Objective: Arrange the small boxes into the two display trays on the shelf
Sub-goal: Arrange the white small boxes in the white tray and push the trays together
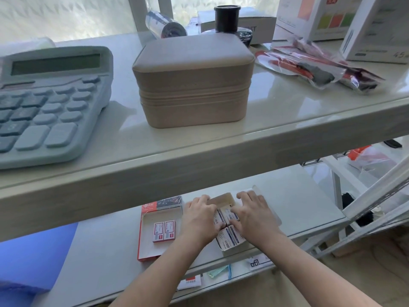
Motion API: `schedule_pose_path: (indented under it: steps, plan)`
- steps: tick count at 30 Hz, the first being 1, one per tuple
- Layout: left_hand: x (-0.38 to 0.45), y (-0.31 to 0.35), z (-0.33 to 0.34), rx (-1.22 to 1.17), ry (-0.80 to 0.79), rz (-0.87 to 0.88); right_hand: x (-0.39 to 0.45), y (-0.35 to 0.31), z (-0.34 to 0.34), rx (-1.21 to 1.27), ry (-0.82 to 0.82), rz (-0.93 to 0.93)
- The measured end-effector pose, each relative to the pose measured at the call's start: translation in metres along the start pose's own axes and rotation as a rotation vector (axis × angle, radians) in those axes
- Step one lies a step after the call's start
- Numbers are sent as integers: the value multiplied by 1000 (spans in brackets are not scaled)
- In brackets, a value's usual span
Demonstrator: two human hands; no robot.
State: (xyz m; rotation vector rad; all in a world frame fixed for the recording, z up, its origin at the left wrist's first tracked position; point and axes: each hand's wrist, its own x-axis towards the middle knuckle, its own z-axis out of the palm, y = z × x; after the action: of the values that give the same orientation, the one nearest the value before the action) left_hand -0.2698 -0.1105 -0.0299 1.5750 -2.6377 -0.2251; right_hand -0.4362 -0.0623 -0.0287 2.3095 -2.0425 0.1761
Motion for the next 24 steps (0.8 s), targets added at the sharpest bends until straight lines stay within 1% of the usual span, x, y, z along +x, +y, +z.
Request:
schedule_pose_path:
  steps: [2,4,8,15,19,21,24]
  plan:
    - [0,1,0,9,-7,4,3,2,-1,-11,-77,-30]
    - [1,2,1,-2,-18,8,6,3,-1,-19,-115,-46]
    - [6,2,4,-31,4,23,14,2,3,-21,-71,-35]
    - [8,2,4,-28,12,36,13,-2,10,-2,7,59]
    - [4,3,3,-40,29,24,13,-1,10,0,5,70]
    - [-3,3,2,-126,85,18,9,-1,5,59,22,47]
    - [-31,-10,-7,-288,237,-24,-14,0,-12,269,115,-13]
